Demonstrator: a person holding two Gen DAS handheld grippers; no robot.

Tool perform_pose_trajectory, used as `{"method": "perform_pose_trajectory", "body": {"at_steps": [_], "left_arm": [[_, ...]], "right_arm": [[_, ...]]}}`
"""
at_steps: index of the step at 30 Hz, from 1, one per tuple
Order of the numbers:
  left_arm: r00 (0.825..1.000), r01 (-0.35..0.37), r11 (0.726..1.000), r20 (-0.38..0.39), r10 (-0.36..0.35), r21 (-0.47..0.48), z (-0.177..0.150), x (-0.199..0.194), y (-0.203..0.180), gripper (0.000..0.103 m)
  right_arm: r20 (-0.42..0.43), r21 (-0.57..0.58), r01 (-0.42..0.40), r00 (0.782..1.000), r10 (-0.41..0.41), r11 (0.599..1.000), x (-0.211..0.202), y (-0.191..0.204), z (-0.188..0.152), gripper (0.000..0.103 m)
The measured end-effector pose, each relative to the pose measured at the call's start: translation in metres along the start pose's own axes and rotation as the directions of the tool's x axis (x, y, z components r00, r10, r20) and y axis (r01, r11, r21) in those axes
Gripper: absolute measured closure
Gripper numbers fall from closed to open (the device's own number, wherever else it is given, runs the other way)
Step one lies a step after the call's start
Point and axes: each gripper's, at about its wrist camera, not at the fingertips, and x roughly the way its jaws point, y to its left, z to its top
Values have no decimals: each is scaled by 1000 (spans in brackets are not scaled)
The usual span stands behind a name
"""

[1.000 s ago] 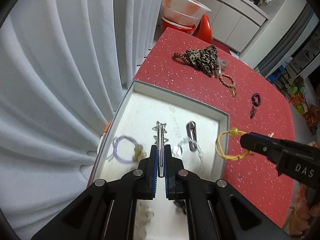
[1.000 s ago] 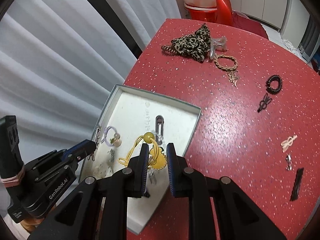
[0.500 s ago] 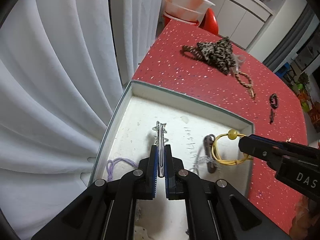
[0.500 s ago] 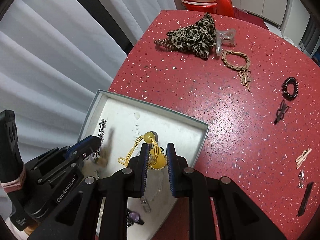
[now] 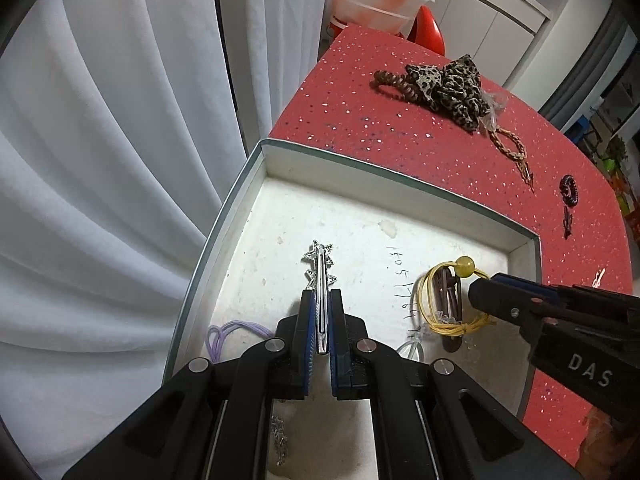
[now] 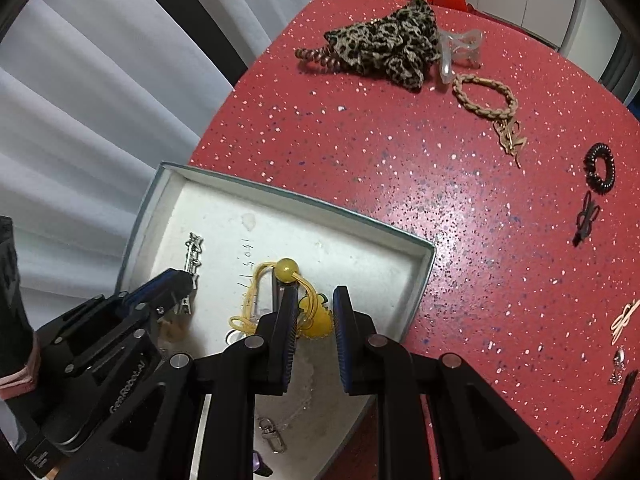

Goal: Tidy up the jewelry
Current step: 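Carry the barrette and yellow hair tie over the white tray with both tools, then open the right tool to drop the yellow hair tie while the left tool releases the barrette in the tray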

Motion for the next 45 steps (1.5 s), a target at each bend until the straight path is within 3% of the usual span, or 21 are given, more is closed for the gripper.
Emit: {"method": "perform_pose_trajectory", "body": {"at_steps": [16,23,33,34,35,36,37,39,45], "left_arm": [[999,-46,999,-7,46,8,-2,0,-4,96],[998,-54,998,-15,55,22,-3,-1,-6,96],[998,-61,997,-27,63,47,-3,-2,-10,95],[998,-57,997,-34,59,46,-3,-1,-11,87],[998,-57,997,-38,59,43,-3,-1,-10,70],[997,-64,997,-35,65,39,-4,-2,-10,25],[997,-81,996,-15,82,33,-5,-6,-10,9],[994,-104,993,25,103,53,-6,-14,-14,9],[996,-94,994,5,94,61,-8,-17,-16,9]], "right_arm": [[-32,14,-12,999,13,1000,12,1,-2,82],[-14,46,-50,999,50,998,-2,-6,2,67],[35,80,-78,997,76,994,-38,-11,1,63],[35,82,-78,997,76,994,-40,-12,-1,62],[35,84,-78,997,75,993,-42,-13,-3,62],[37,88,-77,997,74,993,-45,-15,-5,61],[37,92,-77,997,73,993,-49,-17,-8,61],[40,102,-73,997,69,992,-54,-21,-11,60],[36,116,-62,998,58,991,-56,-22,-18,60]]}}
